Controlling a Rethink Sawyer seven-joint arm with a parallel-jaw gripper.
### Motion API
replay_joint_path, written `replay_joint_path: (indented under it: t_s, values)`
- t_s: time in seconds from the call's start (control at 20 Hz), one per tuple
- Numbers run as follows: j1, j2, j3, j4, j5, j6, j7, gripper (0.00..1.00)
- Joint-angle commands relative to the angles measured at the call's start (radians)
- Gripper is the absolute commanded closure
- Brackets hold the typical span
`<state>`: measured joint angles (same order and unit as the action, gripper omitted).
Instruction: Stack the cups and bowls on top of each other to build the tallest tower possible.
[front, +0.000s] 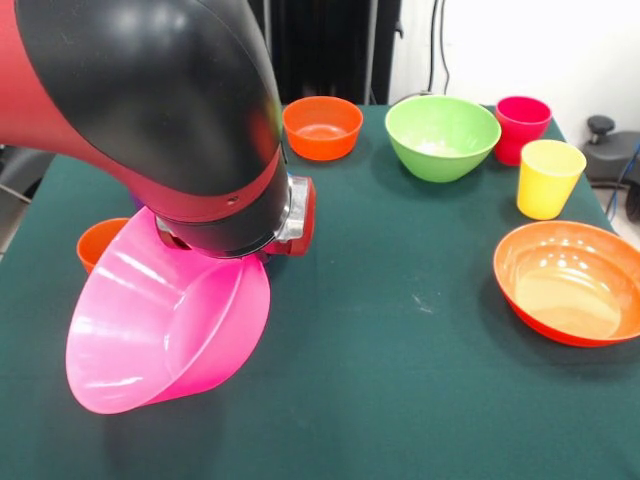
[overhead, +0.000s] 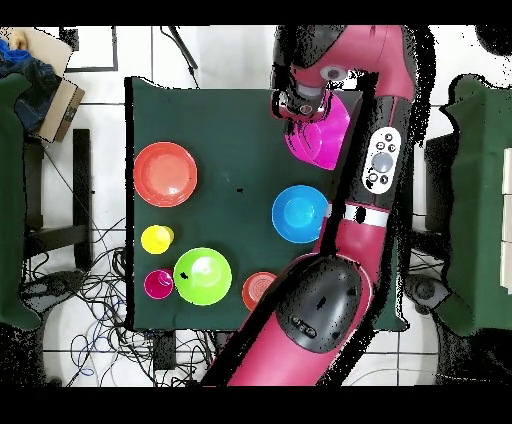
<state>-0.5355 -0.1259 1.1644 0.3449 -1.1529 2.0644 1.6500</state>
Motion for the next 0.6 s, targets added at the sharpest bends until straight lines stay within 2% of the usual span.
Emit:
replay_joint_path:
  t_s: [0.05,0.6]
  values:
    - [0.035,-0.034,-0.092,0.063,-0.023,-0.064,-0.049,1.00]
    - [0.040,-0.033,-0.113,0.067,-0.003,-0.086,-0.047,1.00]
